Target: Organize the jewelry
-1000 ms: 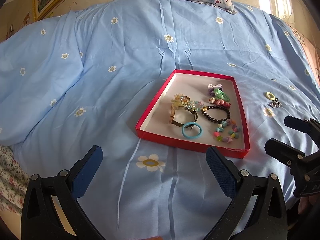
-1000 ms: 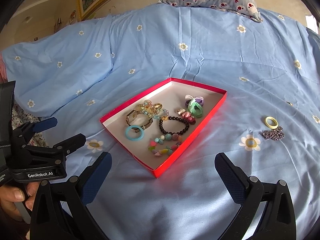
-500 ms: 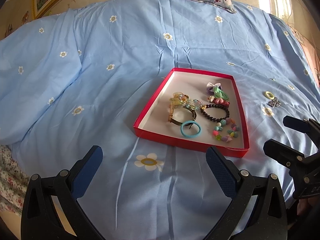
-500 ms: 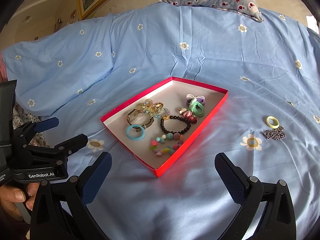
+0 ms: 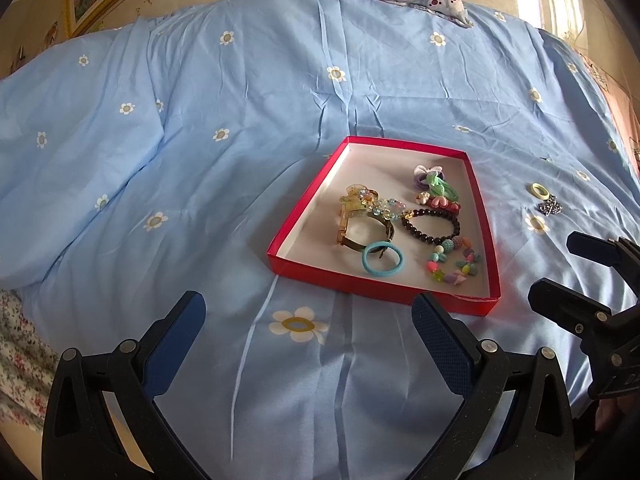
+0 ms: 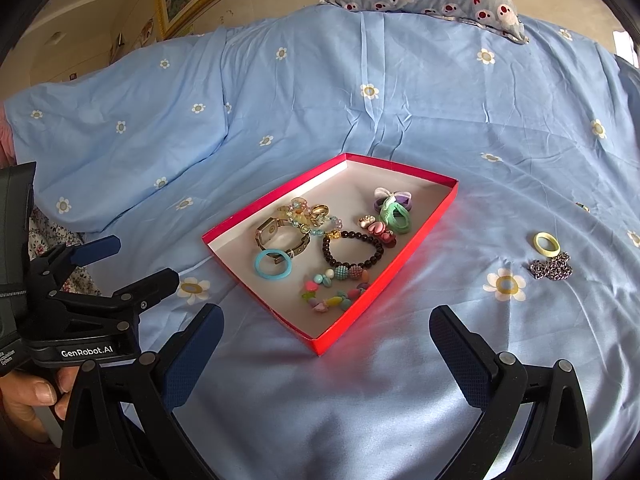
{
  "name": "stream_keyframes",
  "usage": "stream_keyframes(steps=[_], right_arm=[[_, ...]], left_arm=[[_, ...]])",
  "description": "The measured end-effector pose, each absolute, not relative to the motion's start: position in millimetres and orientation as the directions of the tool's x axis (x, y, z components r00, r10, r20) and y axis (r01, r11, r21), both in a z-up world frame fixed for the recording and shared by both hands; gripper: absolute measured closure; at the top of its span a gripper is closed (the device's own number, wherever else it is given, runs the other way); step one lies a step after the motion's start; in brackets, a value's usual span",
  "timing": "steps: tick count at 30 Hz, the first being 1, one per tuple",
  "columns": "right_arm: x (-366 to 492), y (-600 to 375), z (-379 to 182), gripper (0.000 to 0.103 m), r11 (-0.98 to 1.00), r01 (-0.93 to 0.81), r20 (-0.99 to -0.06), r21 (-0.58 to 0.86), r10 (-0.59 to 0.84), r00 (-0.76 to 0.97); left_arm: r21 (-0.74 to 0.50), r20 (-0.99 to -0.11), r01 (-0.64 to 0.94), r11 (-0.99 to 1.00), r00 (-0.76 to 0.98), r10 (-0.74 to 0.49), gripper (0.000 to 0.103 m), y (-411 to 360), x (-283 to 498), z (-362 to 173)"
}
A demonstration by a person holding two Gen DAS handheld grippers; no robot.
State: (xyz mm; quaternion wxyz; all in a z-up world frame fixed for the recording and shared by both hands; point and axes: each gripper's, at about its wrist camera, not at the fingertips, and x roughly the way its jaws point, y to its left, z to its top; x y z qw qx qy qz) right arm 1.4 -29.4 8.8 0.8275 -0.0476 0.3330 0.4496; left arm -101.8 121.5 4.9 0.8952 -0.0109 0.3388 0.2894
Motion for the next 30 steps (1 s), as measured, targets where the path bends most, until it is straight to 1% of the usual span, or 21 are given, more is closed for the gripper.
stream_keyframes(steps=[30], right_arm=[[1.3, -29.5, 9.2, 0.0, 0.59, -0.776, -0.594, 0.221, 0.713, 0.373]], left_arm=[[0.173, -0.618, -0.523, 0.834, 0.602, 0.506, 0.0, 121.3, -101.0, 2.3]])
